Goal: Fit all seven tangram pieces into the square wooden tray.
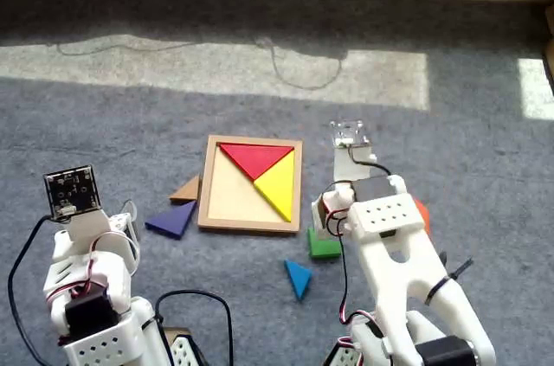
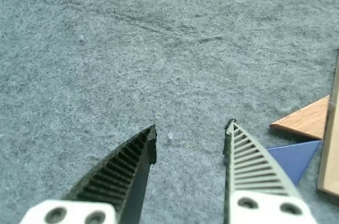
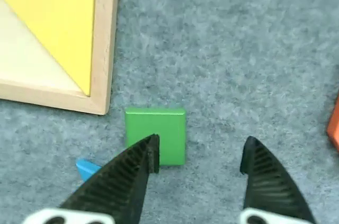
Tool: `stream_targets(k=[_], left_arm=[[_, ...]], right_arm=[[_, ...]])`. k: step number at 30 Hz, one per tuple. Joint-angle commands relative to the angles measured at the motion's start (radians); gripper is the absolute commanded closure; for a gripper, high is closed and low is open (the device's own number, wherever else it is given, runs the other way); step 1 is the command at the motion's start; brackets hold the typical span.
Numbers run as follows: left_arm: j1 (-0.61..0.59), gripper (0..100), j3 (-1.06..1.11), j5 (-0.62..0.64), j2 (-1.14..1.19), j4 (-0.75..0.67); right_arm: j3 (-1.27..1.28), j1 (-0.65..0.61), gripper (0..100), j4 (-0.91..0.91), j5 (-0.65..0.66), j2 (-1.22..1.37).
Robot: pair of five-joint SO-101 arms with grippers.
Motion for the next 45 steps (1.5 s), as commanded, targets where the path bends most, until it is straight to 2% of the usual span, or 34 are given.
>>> stream_targets(k=[1, 6, 15, 17, 22, 25, 30, 33, 38, 45], left_arm=[[-0.005, 78, 0.012, -0.008, -0.007, -0.051], [-0.005, 78, 0.015, -0.008, -0.007, -0.060], [-0.005, 78, 0.015, -0.008, -0.007, -0.060], [-0.005, 78, 0.015, -0.008, -0.007, -0.060], [-0.005, 78, 0.015, -0.008, -0.007, -0.060], [-0.005, 78, 0.015, -0.008, -0.007, -0.060], [-0.005, 78, 0.015, -0.008, -0.007, -0.060], [-0.005, 78, 0.016, -0.008, -0.007, -0.060], [-0.005, 78, 0.016, -0.008, -0.007, -0.061], [-0.005, 78, 0.016, -0.008, -0.007, -0.061]], right_arm=[[-0.028, -0.082, 72.3, -0.042, -0.032, 0.044], [-0.039, -0.150, 72.3, -0.077, -0.032, 0.137], [-0.045, -0.156, 72.5, -0.084, -0.032, 0.288], [-0.045, -0.156, 75.7, -0.084, -0.032, 0.305], [-0.045, -0.154, 93.0, -0.084, -0.025, 0.311], [-0.050, -0.151, 99.2, -0.093, -0.023, 0.309], [-0.067, -0.148, 99.4, -0.105, -0.018, 0.309], [-0.071, -0.128, 99.4, -0.099, 0.035, 0.305], [-0.071, -0.096, 99.4, -0.061, 0.078, 0.142], [-0.073, -0.183, 98.9, -0.019, 0.133, -0.110]])
